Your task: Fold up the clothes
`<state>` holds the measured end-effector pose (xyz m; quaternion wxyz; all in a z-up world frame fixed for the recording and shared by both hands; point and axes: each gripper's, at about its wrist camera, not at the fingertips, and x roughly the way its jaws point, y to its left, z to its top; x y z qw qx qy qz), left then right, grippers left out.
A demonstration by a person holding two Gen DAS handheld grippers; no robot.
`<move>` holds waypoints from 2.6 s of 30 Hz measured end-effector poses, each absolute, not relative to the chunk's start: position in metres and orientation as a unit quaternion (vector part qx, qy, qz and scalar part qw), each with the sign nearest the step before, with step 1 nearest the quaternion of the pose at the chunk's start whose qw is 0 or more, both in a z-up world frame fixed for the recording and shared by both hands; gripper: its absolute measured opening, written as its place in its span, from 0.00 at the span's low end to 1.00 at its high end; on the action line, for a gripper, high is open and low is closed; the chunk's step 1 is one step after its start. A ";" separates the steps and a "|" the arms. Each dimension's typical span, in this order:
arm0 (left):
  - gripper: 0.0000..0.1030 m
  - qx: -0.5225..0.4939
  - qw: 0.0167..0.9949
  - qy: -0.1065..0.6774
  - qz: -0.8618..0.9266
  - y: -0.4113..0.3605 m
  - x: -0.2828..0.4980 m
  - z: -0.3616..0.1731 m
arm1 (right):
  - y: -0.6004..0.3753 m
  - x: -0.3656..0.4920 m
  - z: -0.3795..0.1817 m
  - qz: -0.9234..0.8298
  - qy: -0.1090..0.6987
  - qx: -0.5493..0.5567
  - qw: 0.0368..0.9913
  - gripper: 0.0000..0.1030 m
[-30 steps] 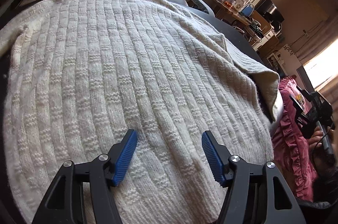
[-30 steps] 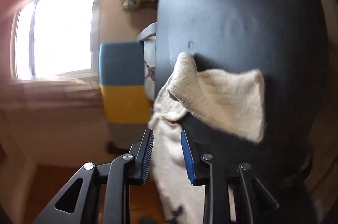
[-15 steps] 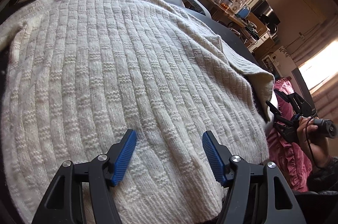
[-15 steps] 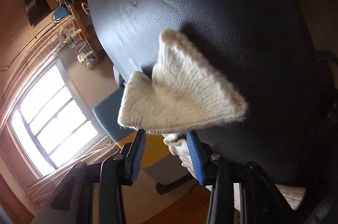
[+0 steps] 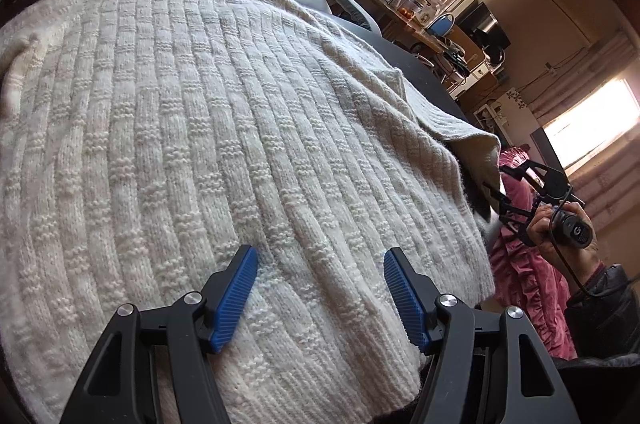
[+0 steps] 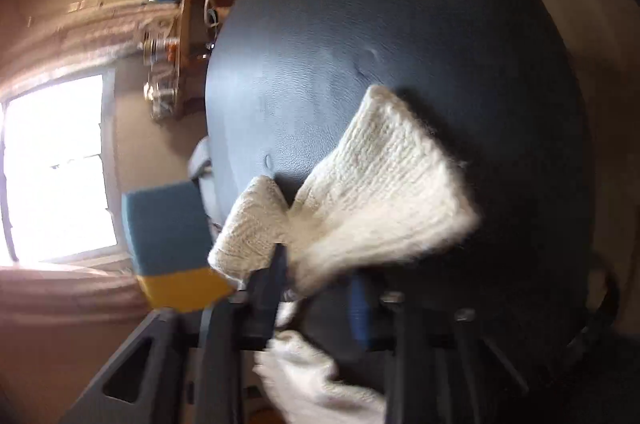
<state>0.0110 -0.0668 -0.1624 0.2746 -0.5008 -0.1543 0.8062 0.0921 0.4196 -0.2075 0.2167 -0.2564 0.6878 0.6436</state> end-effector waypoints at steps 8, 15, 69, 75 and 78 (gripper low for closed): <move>0.65 -0.470 0.277 -0.141 0.826 -0.049 -0.019 -0.116 | 0.428 0.068 -0.193 0.749 0.488 -0.378 0.242 0.06; 0.42 -0.462 0.297 -0.101 0.830 0.000 -0.138 -0.080 | 0.415 0.050 -0.183 0.806 0.347 -0.440 0.192 0.07; 0.01 -0.508 0.269 0.082 0.814 0.145 -0.258 -0.137 | 0.522 0.040 -0.134 0.868 0.182 -0.407 0.216 0.22; 0.01 -0.530 0.267 0.076 0.801 0.160 -0.270 -0.156 | 0.516 -0.032 -0.168 0.834 0.144 -0.488 0.215 0.22; 0.01 -0.543 0.261 0.085 0.794 0.167 -0.277 -0.169 | 0.517 -0.051 -0.177 0.821 0.104 -0.507 0.240 0.21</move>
